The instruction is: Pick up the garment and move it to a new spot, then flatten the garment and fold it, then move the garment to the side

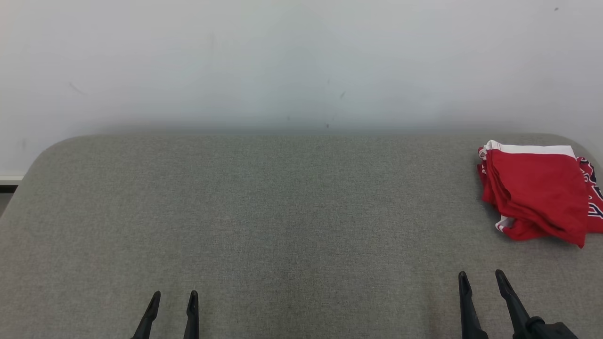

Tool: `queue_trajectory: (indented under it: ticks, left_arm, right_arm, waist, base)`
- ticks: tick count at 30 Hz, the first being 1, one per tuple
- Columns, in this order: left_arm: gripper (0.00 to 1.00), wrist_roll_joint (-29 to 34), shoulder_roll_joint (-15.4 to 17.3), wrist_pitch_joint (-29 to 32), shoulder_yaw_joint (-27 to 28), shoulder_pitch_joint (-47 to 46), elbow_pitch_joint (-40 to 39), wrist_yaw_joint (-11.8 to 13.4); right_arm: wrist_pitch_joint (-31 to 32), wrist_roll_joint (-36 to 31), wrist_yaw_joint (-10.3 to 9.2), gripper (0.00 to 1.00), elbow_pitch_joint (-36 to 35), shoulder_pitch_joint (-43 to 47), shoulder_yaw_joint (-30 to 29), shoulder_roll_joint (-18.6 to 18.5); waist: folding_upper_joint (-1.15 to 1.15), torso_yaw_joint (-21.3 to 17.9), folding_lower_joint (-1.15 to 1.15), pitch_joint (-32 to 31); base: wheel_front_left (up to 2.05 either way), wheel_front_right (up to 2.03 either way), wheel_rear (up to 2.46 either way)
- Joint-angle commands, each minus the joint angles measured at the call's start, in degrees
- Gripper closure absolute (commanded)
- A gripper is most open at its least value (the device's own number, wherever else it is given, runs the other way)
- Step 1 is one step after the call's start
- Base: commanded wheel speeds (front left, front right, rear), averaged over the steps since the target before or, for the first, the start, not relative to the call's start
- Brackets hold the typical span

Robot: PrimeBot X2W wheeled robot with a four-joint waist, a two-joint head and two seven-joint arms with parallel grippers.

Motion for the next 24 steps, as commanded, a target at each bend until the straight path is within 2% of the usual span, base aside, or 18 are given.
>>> queue_trajectory:
  ticks: [1, 24]
  left_arm:
    - [0.0, -0.1, 0.3, -0.1, -0.1, 0.1, 0.0, 0.1]
    - [0.0, 0.4, 0.2, -0.1, 0.0, 1.2, -0.8, 0.1]
  right_arm:
    - [0.0, 0.3, -0.11, 0.0, 0.1, 0.4, 0.1, 0.2]
    - [0.0, 0.8, -0.11, 0.0, 0.1, 0.9, 0.2, 0.2]
  waist:
    - [0.0, 0.0, 0.0, 0.0]
    - [0.0, 0.2, 0.0, 0.0]
  base:
    - [0.0, 0.0, 0.0]
    - [0.0, 0.0, 0.0]
